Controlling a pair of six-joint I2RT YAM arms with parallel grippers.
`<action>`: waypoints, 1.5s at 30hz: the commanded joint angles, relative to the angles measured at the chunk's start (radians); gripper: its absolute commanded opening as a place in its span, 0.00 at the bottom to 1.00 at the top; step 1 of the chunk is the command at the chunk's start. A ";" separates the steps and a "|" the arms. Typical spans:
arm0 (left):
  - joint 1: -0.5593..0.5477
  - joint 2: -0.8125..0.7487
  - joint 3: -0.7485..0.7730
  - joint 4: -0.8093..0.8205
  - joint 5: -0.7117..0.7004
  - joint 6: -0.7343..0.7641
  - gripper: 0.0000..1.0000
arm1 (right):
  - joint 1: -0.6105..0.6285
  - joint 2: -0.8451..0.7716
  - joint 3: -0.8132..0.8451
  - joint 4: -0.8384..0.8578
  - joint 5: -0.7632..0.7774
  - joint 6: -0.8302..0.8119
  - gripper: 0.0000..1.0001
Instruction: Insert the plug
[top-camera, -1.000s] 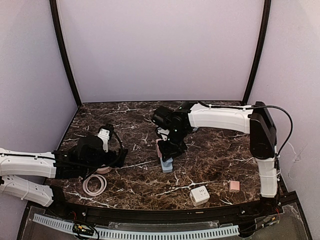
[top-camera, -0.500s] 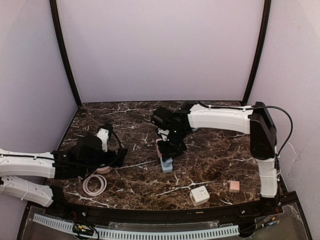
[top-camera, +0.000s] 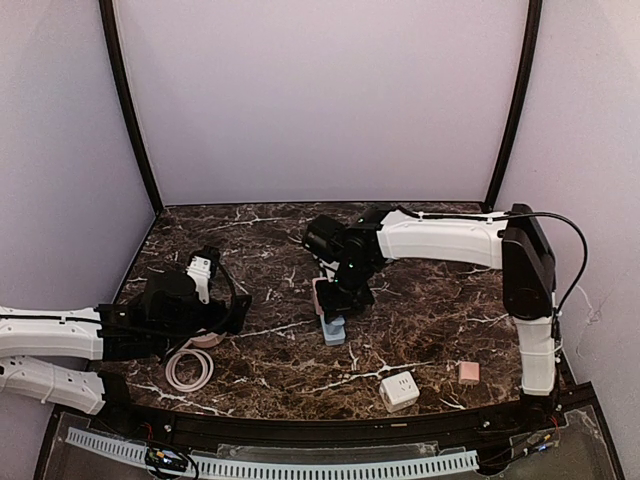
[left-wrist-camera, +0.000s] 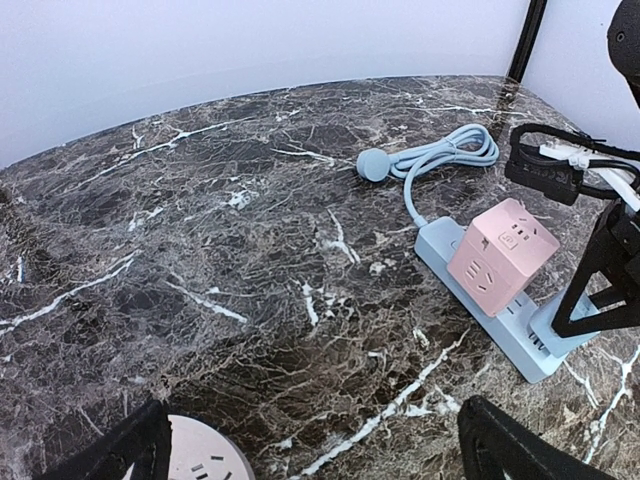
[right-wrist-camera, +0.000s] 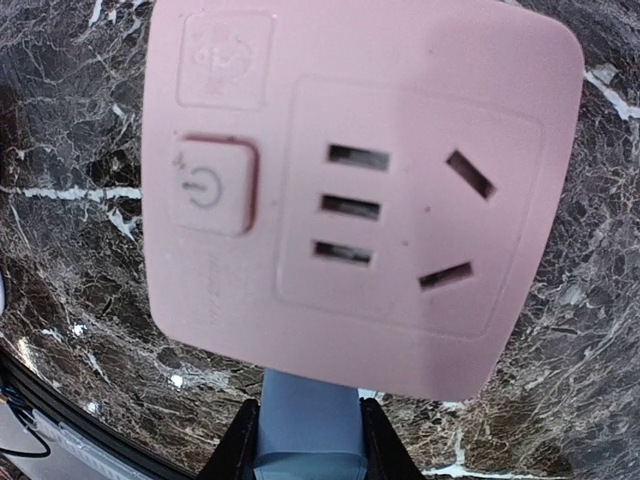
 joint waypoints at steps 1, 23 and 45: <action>0.006 -0.016 -0.016 -0.002 0.001 0.007 1.00 | -0.022 0.080 -0.032 -0.040 0.215 0.015 0.00; 0.006 -0.040 -0.024 -0.010 -0.024 0.015 1.00 | 0.004 0.247 0.164 -0.192 0.311 0.040 0.00; 0.007 -0.047 -0.026 -0.009 -0.026 0.017 1.00 | 0.013 0.343 0.172 -0.122 0.339 0.106 0.00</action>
